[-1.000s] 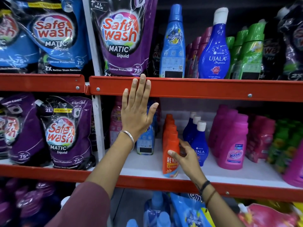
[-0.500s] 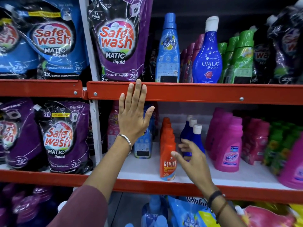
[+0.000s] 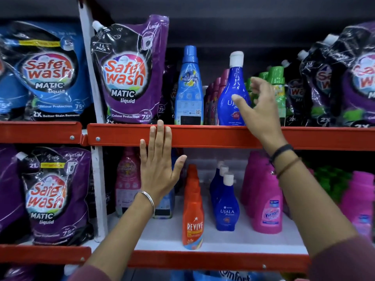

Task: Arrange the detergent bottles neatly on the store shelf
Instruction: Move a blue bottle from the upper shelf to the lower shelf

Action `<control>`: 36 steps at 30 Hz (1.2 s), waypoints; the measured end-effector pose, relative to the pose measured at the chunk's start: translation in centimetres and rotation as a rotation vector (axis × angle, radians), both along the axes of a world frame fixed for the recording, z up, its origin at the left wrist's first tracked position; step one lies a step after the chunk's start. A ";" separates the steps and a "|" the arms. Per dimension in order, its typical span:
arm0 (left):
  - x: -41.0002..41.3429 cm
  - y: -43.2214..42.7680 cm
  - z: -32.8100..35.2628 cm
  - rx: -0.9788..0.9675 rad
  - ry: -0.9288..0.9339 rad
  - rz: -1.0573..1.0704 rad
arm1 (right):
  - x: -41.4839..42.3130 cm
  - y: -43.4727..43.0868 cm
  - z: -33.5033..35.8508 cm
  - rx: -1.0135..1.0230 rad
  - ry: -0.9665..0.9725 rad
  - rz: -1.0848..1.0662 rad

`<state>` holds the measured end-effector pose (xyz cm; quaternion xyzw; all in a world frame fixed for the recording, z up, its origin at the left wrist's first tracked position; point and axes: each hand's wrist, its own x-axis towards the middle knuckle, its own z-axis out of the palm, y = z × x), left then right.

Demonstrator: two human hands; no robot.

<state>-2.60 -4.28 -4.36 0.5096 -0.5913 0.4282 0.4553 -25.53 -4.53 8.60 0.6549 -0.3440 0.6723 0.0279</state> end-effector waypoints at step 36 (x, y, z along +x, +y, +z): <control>-1.2 -0.2 0.2 -0.027 0.018 0.111 | -3.4 5.9 -5.0 0.280 -0.138 0.632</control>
